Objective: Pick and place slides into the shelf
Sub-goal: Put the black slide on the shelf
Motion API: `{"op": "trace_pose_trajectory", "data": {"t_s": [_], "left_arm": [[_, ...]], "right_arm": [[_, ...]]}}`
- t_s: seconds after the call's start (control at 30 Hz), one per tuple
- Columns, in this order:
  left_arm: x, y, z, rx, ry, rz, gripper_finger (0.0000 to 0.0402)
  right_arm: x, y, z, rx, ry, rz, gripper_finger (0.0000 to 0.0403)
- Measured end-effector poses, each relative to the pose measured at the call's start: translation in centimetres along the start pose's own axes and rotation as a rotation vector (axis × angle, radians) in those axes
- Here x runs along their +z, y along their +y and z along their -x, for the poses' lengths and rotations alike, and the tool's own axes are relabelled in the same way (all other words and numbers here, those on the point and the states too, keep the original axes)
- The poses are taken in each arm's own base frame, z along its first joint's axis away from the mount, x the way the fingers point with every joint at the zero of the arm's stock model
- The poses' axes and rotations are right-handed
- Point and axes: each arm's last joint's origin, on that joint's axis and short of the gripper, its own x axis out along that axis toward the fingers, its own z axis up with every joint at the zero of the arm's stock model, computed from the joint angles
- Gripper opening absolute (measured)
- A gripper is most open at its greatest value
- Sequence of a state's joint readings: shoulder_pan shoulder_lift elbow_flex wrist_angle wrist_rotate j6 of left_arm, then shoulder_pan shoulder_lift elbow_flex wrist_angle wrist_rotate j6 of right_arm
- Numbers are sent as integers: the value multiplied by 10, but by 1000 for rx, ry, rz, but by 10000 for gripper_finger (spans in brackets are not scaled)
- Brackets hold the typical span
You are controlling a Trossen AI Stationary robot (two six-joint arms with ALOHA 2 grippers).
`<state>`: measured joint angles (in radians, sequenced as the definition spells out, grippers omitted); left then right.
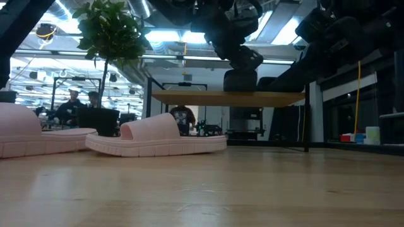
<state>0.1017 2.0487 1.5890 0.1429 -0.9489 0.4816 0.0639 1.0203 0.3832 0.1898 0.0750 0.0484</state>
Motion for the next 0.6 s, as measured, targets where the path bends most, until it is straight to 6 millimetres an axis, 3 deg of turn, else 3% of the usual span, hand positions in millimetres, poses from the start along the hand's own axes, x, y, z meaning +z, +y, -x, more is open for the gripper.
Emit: {"op": "trace_pose_trajectory", "data": {"t_s": [0.23, 0.6], "left_arm": [[-7, 13, -18, 25, 26, 16, 146], [-4, 10, -14, 7, 8, -94, 146]], "right_arm": [[0, 0, 0, 1, 0, 0, 4], [0, 0, 0, 1, 1, 2, 4]]}}
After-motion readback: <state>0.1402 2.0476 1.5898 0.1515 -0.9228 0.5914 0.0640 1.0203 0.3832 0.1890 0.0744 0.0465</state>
